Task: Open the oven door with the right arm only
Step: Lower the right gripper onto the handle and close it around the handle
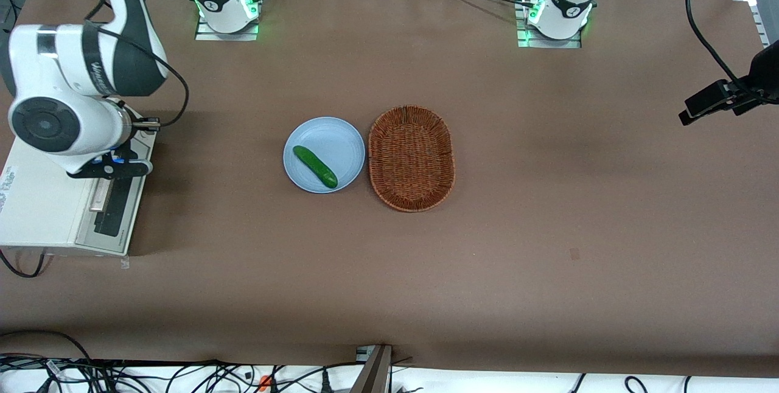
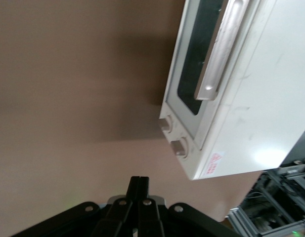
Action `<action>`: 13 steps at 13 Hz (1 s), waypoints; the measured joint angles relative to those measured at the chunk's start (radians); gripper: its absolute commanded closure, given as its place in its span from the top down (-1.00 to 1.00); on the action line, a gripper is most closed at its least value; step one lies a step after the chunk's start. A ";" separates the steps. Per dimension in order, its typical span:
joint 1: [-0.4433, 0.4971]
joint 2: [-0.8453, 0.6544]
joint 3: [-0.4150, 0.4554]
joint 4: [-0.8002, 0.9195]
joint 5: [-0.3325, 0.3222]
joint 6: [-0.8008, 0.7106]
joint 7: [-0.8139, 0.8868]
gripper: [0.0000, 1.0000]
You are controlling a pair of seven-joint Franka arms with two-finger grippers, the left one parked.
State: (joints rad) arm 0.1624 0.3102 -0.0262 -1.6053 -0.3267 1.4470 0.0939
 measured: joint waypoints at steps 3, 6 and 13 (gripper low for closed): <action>-0.004 0.054 -0.003 0.000 -0.129 0.045 0.000 -1.00; -0.011 0.103 -0.010 0.000 -0.196 0.103 0.000 -1.00; -0.054 0.153 -0.016 0.001 -0.246 0.199 -0.008 -1.00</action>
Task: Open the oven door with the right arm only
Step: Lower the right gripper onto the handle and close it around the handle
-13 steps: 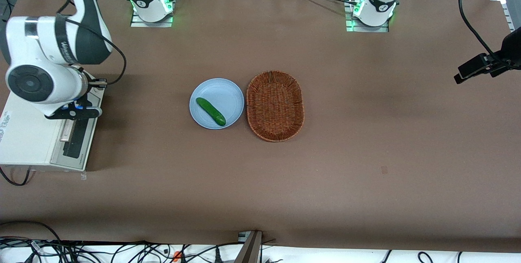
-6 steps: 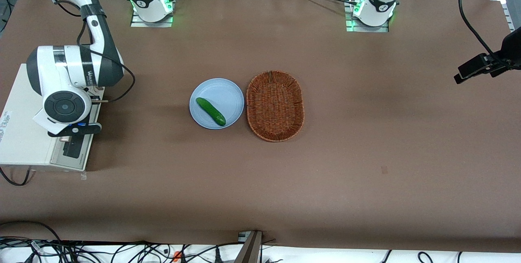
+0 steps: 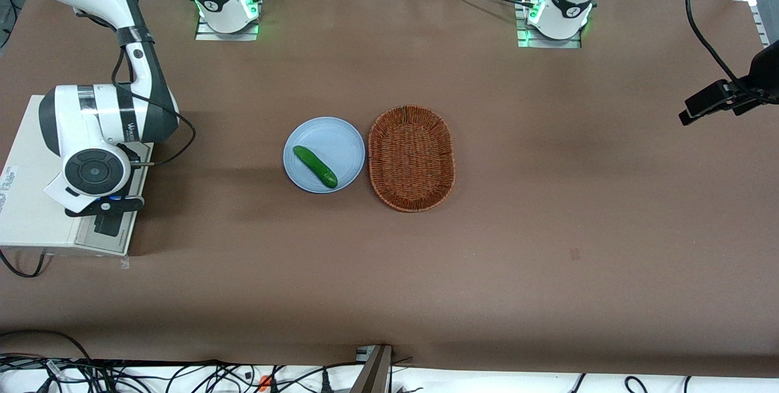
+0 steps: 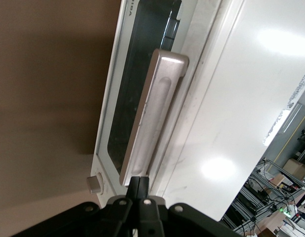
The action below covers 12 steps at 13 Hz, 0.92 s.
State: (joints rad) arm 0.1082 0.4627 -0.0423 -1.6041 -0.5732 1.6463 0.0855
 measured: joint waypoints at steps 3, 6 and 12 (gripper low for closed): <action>-0.006 0.010 0.000 0.000 -0.002 0.025 -0.004 -1.00; -0.016 0.026 0.000 0.000 -0.003 0.048 -0.004 -1.00; -0.017 0.031 0.000 0.001 -0.003 0.053 -0.006 -1.00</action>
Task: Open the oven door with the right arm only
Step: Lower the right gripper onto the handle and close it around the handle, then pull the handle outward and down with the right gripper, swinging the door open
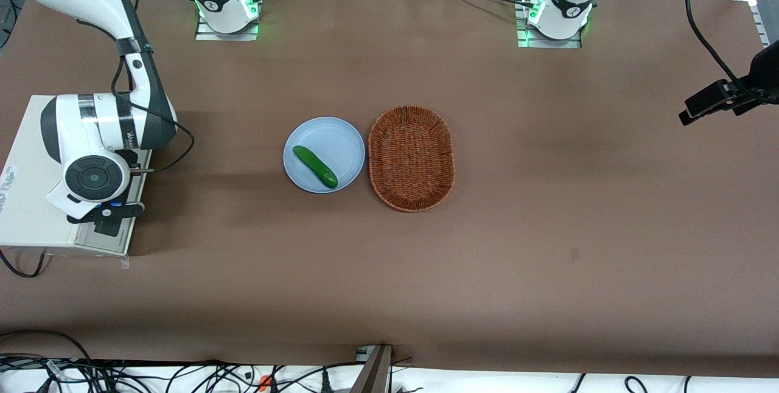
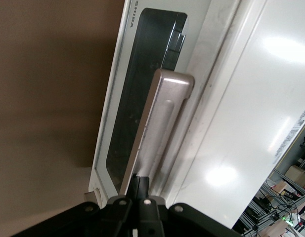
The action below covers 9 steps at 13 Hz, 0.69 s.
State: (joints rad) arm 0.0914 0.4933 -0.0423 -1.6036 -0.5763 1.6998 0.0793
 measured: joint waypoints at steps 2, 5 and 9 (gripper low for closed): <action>0.001 0.001 0.001 0.000 0.000 0.001 0.000 -1.00; 0.004 0.003 0.004 0.000 0.007 0.003 0.001 -1.00; 0.018 0.010 0.013 0.000 0.039 0.013 0.014 -1.00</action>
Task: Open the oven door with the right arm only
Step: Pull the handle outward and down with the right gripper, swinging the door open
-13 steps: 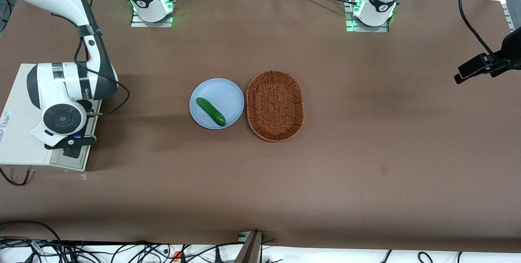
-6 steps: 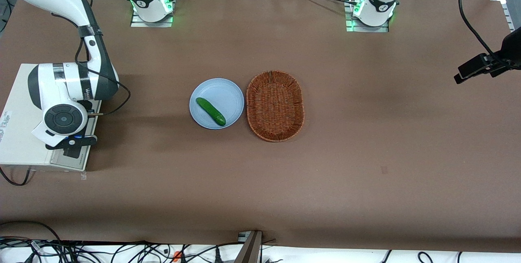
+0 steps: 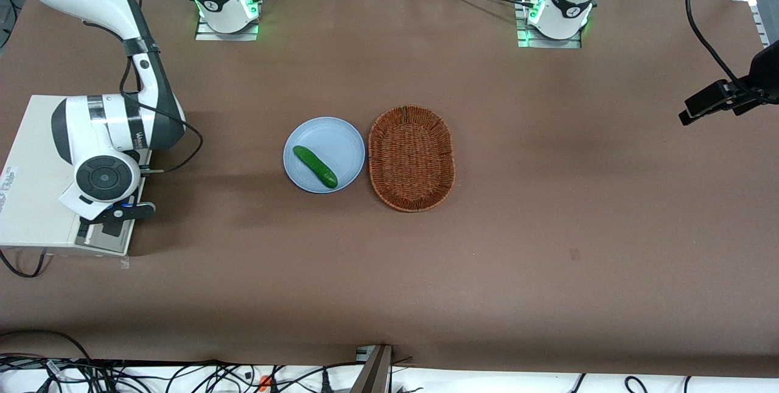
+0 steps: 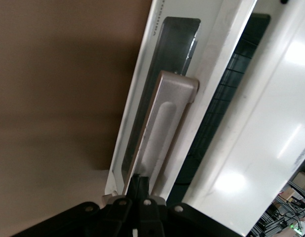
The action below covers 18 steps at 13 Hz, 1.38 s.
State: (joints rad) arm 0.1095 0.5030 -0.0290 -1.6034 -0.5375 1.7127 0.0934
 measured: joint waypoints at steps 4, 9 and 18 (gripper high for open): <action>0.012 0.017 0.014 -0.001 0.057 0.032 0.016 -1.00; 0.022 0.082 0.037 -0.008 0.154 0.133 0.033 -1.00; 0.002 0.221 0.042 -0.009 0.239 0.319 0.057 -1.00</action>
State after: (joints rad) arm 0.1115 0.7242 0.0130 -1.6122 -0.2985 2.0315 0.1508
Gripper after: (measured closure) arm 0.991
